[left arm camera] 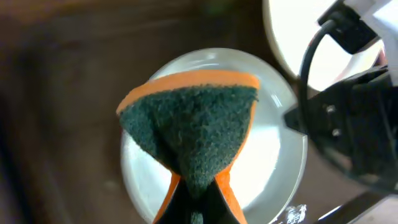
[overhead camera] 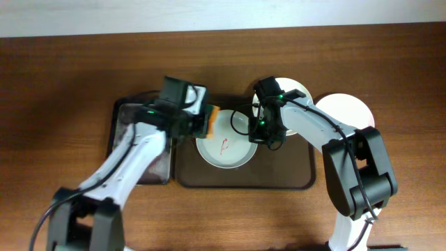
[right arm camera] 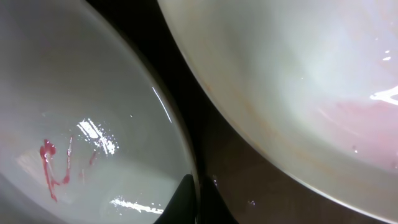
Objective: Clean dirty plates on tray and stack at the side
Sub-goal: 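Scrub the light green plate with the sponge in the left gripper, then put the sponge back into the soapy tray with the left gripper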
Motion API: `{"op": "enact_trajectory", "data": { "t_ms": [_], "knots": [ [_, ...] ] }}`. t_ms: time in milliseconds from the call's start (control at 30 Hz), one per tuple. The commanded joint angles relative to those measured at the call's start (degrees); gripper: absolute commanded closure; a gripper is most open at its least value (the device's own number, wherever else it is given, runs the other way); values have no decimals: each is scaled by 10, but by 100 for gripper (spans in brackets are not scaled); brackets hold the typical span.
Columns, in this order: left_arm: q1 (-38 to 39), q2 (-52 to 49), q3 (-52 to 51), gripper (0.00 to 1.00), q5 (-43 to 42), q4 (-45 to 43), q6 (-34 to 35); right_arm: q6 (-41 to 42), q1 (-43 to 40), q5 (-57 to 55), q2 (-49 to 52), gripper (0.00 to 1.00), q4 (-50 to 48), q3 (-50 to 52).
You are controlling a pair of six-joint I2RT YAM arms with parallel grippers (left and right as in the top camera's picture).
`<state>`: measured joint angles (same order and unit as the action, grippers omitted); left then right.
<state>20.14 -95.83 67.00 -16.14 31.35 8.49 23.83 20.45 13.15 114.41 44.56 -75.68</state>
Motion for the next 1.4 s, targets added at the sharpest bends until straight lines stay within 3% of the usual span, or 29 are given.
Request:
{"op": "enact_trajectory", "data": {
  "t_ms": [0, 167, 267, 333, 400, 533, 833, 967, 1133, 1333, 1367],
  "knots": [
    [28, -49, 6, 100, -42, -33, 95, -1, 2, -7, -6, 96, 3, 3],
    [63, -122, 6, 100, -155, -93, 100, -1, 2, -7, -6, 96, 3, 3],
    [75, -153, 6, 100, -160, -94, 107, -1, 2, -7, -6, 96, 5, 3],
    [75, -172, 6, 100, -125, -82, 113, -1, 2, -7, -6, 96, 9, 3],
    [70, -171, 7, 100, -22, -44, 113, -1, 2, -7, -6, 96, 10, 3],
    [43, -150, 8, 100, 63, 8, 112, -1, 2, -7, -6, 96, 10, 3],
    [12, 1, 25, 100, 97, 18, 53, -1, 2, -7, -6, 96, 11, 3],
    [-32, 47, 25, 100, 203, 98, 53, -11, 2, -7, -6, 96, 10, 3],
    [-90, 32, -13, 100, 275, 136, -24, -11, 2, -7, -6, 96, 11, 3],
    [-96, -37, -60, 100, 278, 98, -26, -11, 2, -7, -6, 96, 12, 3],
    [-96, -48, -60, 96, 285, 96, -26, -11, 2, -7, -6, 96, 13, 3]
  ]
}}
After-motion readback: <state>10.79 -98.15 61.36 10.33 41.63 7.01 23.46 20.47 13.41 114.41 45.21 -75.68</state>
